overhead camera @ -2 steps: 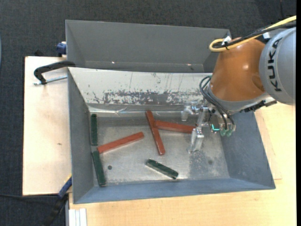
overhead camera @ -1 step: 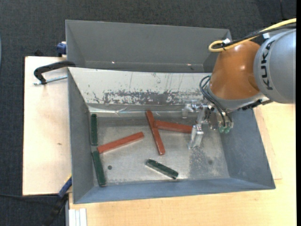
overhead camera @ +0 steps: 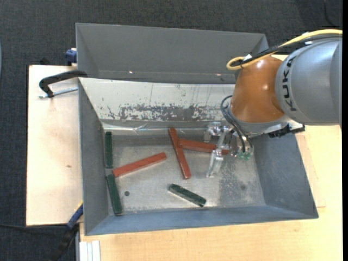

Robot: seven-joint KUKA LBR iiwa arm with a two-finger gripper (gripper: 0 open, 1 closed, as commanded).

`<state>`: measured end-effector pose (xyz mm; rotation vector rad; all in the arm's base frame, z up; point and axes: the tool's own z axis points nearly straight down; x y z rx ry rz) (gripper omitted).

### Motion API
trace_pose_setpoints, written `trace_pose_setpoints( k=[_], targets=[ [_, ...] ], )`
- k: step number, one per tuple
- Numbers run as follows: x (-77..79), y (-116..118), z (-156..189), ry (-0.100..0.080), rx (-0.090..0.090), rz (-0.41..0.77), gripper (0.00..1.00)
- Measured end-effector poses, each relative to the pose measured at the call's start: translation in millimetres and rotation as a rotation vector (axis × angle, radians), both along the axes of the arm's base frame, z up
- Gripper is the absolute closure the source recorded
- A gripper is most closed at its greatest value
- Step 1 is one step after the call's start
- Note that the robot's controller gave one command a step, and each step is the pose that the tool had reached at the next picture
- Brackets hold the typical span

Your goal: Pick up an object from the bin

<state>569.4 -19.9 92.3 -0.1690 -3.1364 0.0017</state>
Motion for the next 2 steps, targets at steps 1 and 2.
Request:
trace_pose_setpoints(
  k=[1,2],
  targets=[
    [24.8,-9.2,-21.5,-0.005,0.001,-0.010,1.00],
    [24.8,-9.2,-21.5,-0.005,0.001,-0.010,1.00]
  ],
)
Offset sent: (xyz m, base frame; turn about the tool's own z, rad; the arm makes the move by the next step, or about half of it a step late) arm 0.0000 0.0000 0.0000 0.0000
